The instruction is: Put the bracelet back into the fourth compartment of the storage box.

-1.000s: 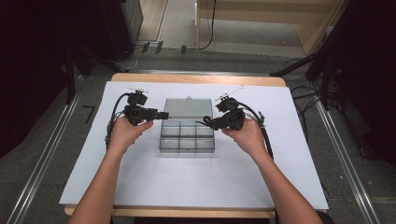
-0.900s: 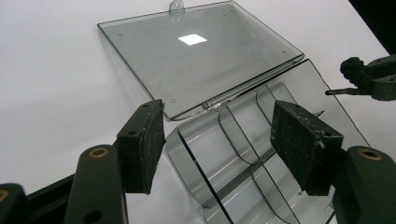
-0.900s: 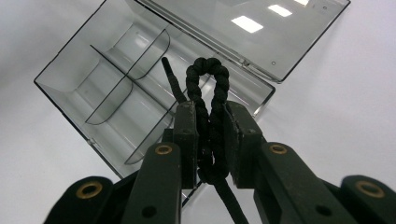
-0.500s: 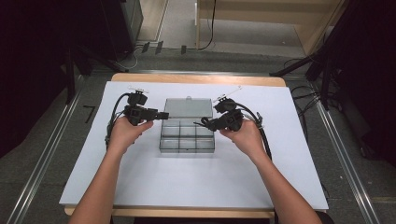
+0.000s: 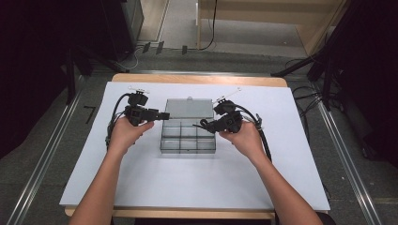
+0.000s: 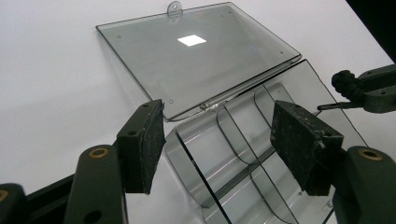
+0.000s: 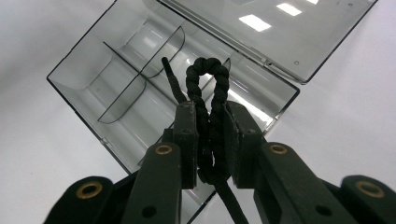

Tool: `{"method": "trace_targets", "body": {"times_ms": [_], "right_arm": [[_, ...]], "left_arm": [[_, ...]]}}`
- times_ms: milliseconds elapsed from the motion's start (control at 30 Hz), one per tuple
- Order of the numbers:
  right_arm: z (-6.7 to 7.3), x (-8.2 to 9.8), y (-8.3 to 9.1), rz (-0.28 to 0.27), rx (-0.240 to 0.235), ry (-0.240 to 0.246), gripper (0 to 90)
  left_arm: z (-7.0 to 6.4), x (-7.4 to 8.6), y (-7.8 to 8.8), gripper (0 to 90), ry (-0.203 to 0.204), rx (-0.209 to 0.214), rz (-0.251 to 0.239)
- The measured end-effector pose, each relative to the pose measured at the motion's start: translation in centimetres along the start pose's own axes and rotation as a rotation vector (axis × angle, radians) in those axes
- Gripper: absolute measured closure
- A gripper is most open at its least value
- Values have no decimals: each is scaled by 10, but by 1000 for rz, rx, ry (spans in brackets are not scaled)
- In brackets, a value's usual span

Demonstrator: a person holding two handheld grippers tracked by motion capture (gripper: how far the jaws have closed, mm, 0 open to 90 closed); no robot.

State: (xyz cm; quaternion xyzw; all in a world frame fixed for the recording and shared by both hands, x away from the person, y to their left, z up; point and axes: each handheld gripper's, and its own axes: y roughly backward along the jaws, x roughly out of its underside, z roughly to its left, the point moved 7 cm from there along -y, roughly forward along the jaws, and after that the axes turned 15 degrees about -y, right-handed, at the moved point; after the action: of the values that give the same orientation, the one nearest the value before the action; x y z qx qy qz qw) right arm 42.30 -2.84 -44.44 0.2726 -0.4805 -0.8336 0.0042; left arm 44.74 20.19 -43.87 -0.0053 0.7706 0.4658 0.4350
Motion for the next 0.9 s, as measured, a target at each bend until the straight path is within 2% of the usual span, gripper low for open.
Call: {"method": "trace_targets", "body": {"times_ms": [467,833,900], "right_arm": [[14,2,-6,1,-11,23,773],[30,7,-18,36,-21,40,773],[34,8,-20,41,-25,56,773]], "left_arm": [[2,-1,1,358,-3,-4,2],[3,-1,3,355,-5,-7,0],[4,-1,3,355,-7,-8,0]]}}
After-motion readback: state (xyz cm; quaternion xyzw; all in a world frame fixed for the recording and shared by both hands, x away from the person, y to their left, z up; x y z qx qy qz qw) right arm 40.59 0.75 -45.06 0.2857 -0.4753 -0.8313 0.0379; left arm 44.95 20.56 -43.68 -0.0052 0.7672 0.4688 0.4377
